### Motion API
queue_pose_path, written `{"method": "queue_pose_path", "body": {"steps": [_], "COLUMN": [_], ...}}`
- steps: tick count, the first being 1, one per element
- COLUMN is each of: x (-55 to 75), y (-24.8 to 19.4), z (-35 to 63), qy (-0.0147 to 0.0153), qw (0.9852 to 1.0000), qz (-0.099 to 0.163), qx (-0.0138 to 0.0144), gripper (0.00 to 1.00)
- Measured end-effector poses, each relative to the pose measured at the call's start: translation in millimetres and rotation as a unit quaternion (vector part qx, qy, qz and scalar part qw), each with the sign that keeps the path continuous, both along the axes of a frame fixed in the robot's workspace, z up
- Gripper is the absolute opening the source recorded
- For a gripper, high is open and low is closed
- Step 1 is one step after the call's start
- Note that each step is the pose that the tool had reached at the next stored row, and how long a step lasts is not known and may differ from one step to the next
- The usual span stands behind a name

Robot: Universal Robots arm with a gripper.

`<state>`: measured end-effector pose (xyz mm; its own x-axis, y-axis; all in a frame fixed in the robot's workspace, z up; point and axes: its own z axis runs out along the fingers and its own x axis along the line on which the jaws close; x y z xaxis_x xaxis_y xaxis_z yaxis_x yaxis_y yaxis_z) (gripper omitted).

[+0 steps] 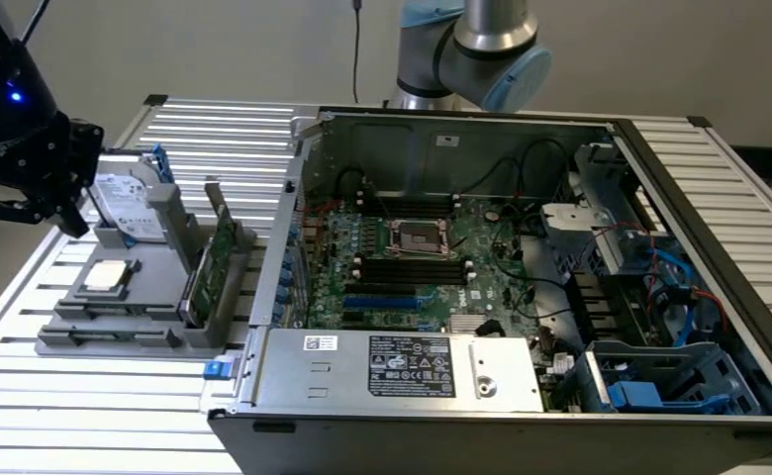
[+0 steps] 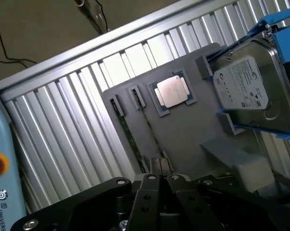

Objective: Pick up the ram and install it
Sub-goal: 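Pick up the ram and move it above insertion slot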

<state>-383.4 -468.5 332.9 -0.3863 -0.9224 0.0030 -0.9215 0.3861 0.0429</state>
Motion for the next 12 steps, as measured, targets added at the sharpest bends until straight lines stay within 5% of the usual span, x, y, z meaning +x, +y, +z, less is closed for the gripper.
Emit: {"method": "queue_pose_path", "body": {"steps": [6,12], "x": [0.0,0.0], "y": [0.0,0.0], "z": [-3.1,-6.3], "qy": [-0.0007,-0.0015], "qw": [0.9985,0.9940], "qz": [0.054,0.109], "qx": [0.0000,0.0000], "gripper": [0.11,0.11]}}
